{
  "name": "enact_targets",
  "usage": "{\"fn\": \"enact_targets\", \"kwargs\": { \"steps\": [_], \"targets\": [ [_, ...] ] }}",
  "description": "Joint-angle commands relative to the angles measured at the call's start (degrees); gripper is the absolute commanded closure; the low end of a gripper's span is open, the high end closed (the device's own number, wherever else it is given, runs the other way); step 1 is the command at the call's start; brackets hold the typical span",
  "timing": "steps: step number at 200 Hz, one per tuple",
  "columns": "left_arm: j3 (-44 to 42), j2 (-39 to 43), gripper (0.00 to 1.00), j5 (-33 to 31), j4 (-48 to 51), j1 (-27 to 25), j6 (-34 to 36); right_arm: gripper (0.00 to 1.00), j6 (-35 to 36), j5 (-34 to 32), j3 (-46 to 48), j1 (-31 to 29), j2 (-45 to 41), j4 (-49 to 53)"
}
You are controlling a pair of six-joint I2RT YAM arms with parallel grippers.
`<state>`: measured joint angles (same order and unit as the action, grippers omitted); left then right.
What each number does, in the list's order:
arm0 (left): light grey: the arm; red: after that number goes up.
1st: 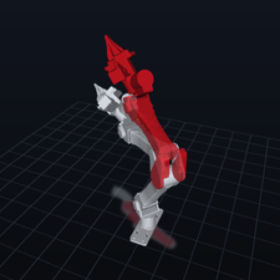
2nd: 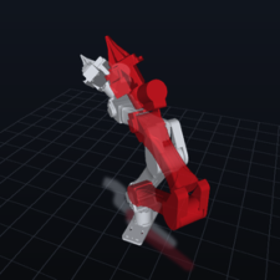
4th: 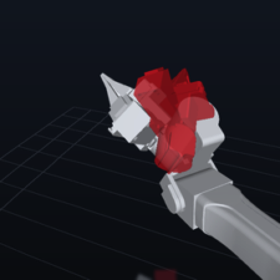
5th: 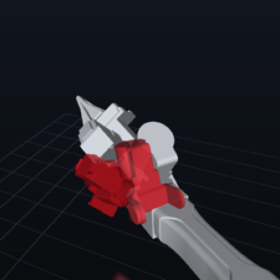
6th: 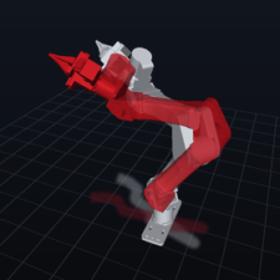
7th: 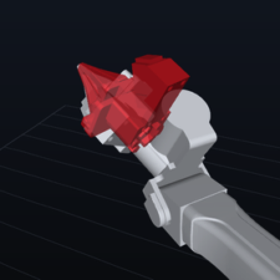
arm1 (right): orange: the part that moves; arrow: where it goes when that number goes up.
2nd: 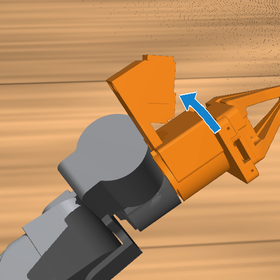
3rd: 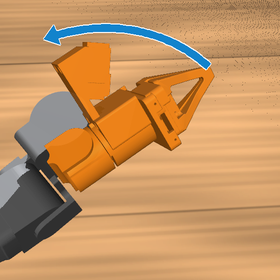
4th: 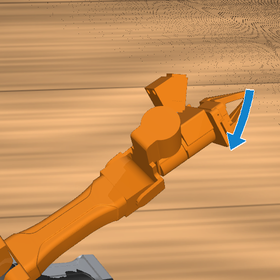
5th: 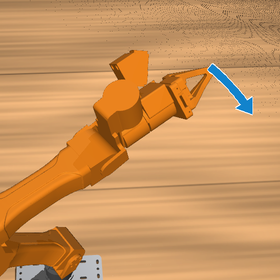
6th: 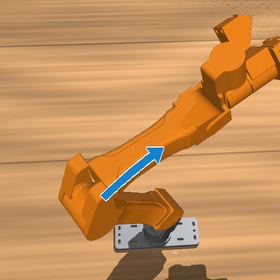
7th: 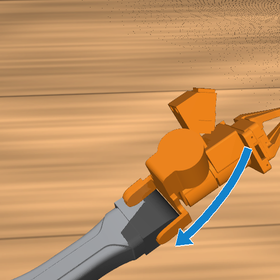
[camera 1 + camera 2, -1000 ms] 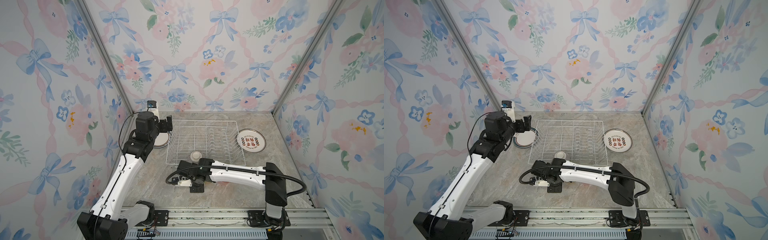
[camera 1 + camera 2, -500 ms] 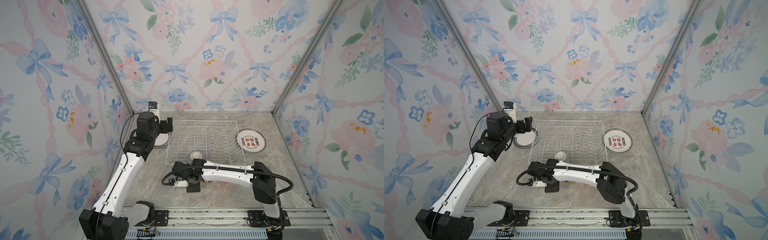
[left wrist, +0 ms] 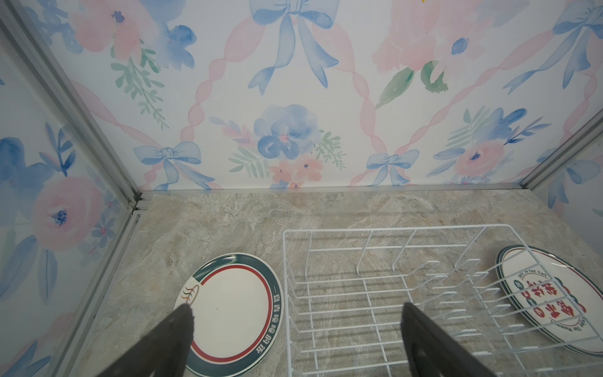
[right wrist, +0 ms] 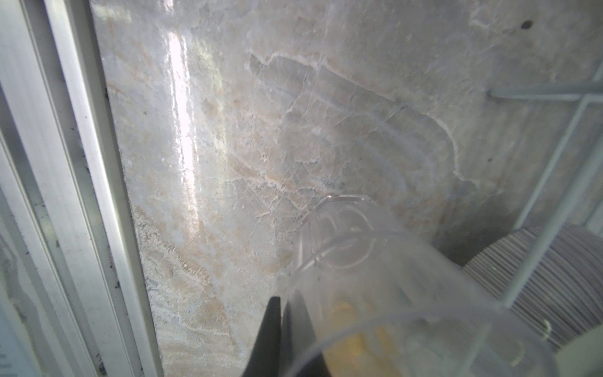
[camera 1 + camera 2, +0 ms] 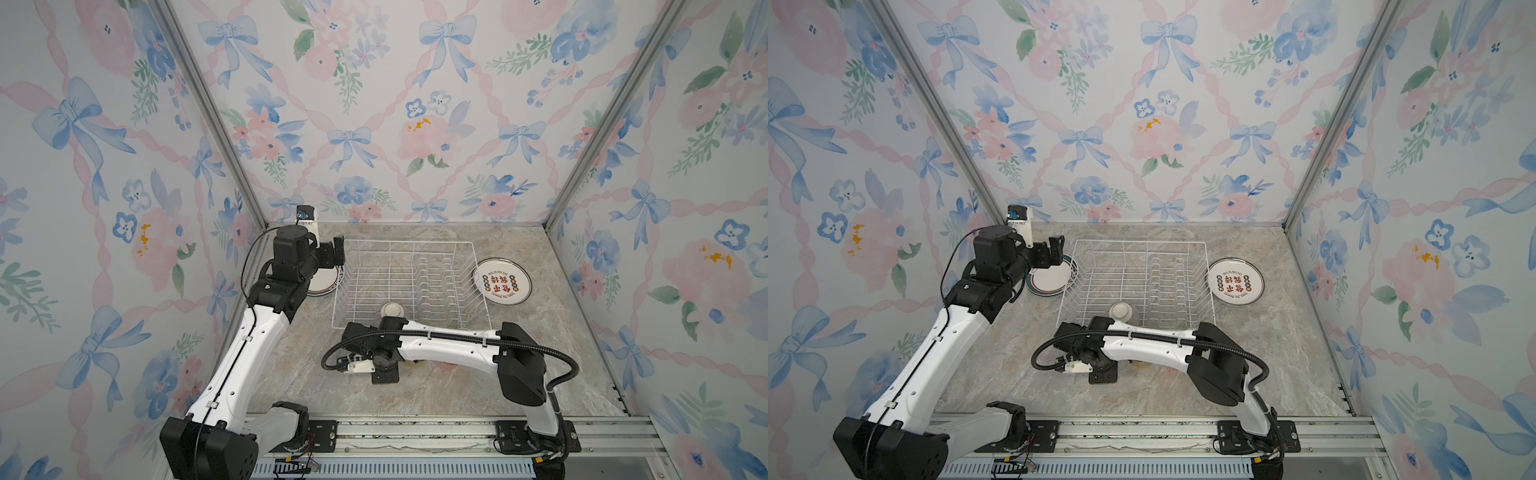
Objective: Unload the mixed dishes from the dish rack
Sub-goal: 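Set the clear glass down beside the yellow cup and open the right gripper, then move both grippers over the rack toward the purple-striped bowl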
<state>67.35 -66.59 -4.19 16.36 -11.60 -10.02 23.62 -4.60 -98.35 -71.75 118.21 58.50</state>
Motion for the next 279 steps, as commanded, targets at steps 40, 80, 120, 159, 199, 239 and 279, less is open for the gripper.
{"fn": "enact_targets", "kwargs": {
  "steps": [40, 80, 120, 159, 199, 239, 279],
  "targets": [
    [-0.74, -0.12, 0.02, 1.28, -0.88, 0.52, 1.32, 0.70, -0.06, -1.20, -1.24, 0.56, 0.73, 1.41],
    [-1.04, 0.03, 0.02, 1.37, -0.89, 0.64, 1.32, 0.59, -0.23, -1.56, -0.19, 0.64, -1.74, -0.50],
    [-1.59, -0.17, 0.02, 1.81, -0.81, 0.69, 1.23, 0.58, -0.59, -0.61, 0.86, 1.24, -6.53, -3.16],
    [-3.04, 0.06, 0.02, 1.54, -0.75, 0.67, 1.06, 0.58, -1.83, 4.02, 2.00, 3.30, -13.39, -4.14],
    [-4.99, -0.90, 0.02, 6.27, 0.10, 0.59, 0.53, 0.56, -6.72, 10.10, 8.41, 11.32, -26.23, -7.59],
    [-3.85, -6.53, 0.13, 8.34, 7.09, -6.92, 2.61, 0.53, -17.51, 20.12, 22.80, 26.56, -41.18, -23.29],
    [-1.66, -13.53, 0.15, -0.79, 15.97, -18.82, 2.03, 0.53, -21.34, 21.47, 28.39, 32.89, -45.12, -28.88]
  ]
}}
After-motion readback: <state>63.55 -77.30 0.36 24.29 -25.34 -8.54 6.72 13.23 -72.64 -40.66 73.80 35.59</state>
